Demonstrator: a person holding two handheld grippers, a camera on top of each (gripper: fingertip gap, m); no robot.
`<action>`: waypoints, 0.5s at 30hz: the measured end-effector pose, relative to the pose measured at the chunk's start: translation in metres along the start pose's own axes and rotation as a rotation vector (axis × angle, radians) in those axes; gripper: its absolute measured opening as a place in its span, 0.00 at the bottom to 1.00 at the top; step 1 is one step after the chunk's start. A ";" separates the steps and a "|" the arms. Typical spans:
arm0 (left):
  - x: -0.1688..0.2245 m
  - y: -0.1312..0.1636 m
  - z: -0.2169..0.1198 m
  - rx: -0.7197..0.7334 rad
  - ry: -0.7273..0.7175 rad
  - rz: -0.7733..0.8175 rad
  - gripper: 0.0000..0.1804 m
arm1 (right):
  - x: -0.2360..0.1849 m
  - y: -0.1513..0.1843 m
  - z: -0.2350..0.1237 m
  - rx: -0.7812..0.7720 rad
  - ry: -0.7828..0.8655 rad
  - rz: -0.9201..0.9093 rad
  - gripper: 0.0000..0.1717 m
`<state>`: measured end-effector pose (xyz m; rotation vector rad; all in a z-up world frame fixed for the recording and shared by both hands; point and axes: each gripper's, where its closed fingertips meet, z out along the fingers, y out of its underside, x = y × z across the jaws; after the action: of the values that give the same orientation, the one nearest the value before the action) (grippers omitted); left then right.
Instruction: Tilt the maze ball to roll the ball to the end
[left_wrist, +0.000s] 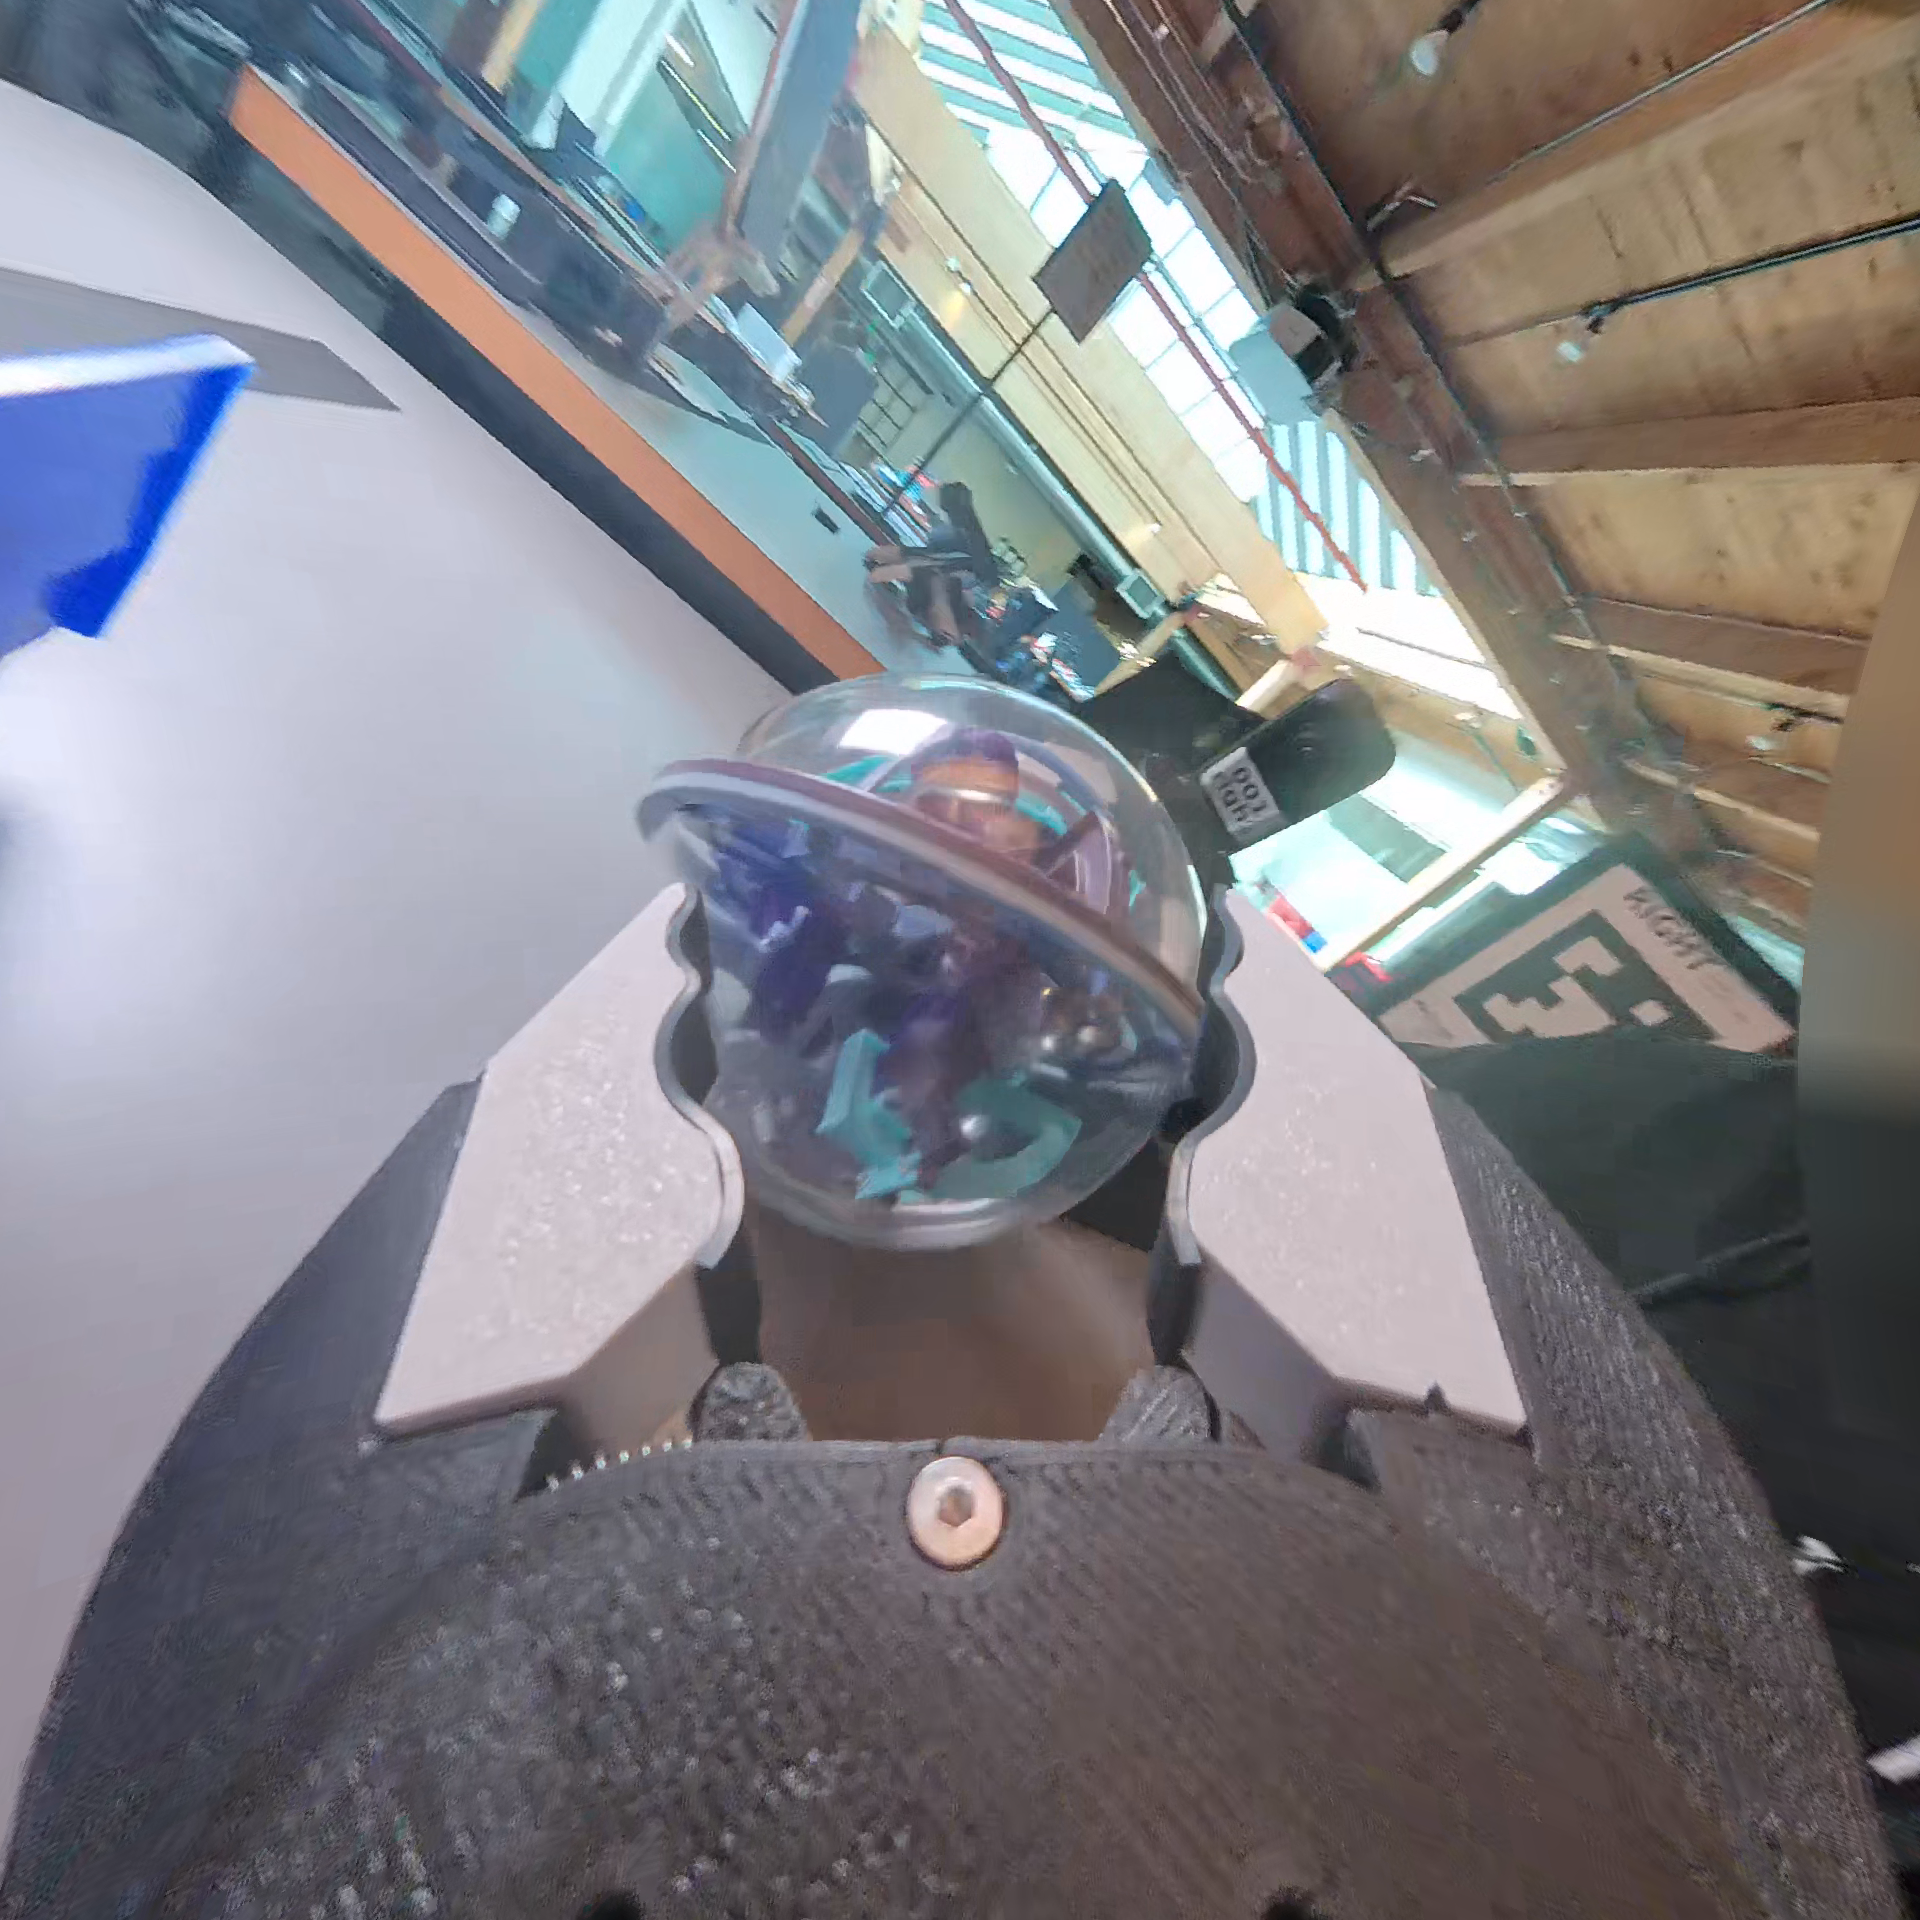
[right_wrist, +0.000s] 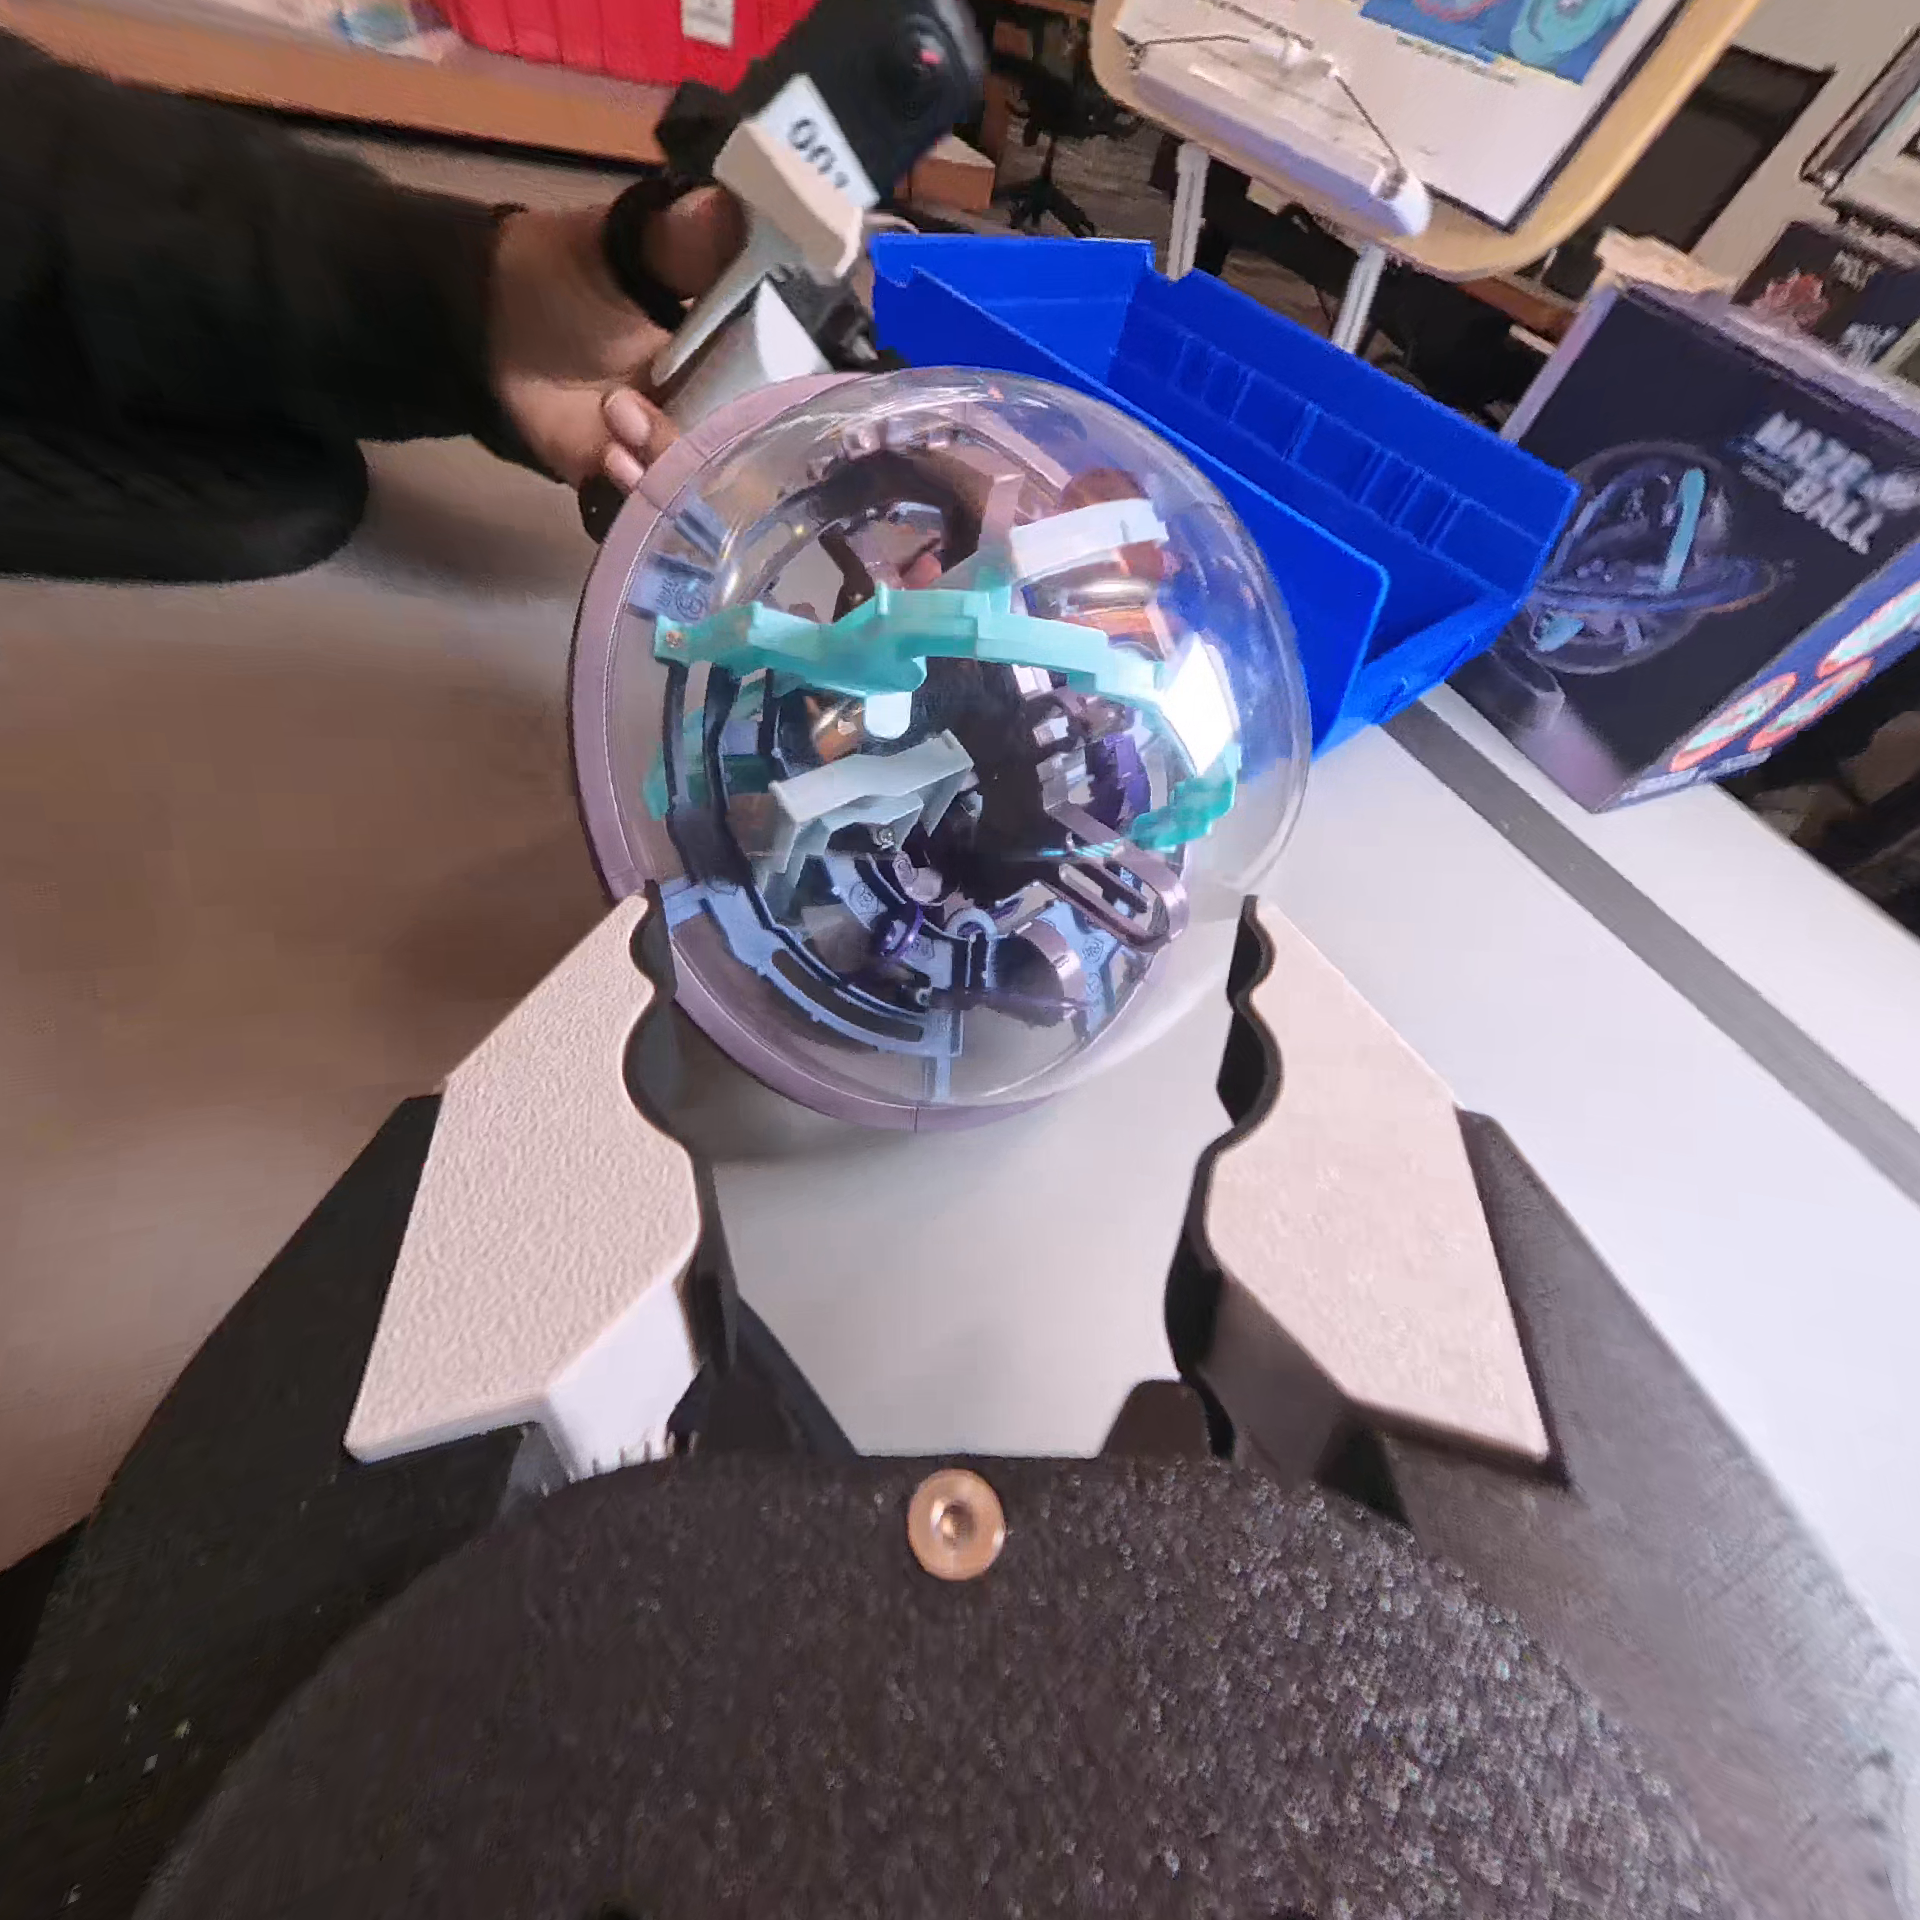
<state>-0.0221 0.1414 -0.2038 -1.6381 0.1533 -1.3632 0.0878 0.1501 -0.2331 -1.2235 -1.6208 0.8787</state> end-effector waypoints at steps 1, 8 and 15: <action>0.005 0.001 0.002 -0.009 0.041 -0.033 0.50 | -0.004 -0.002 0.002 0.000 -0.011 -0.028 0.60; 0.012 0.017 -0.020 -0.027 0.019 -0.060 0.29 | -0.021 -0.002 -0.004 0.057 -0.136 0.097 0.55; 0.024 0.030 -0.038 -0.051 -0.081 -0.002 0.14 | -0.036 -0.009 0.003 0.094 -0.157 0.133 0.54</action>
<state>-0.0307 0.0884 -0.2127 -1.7332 0.1396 -1.3020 0.0858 0.1128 -0.2347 -1.2325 -1.6143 1.1468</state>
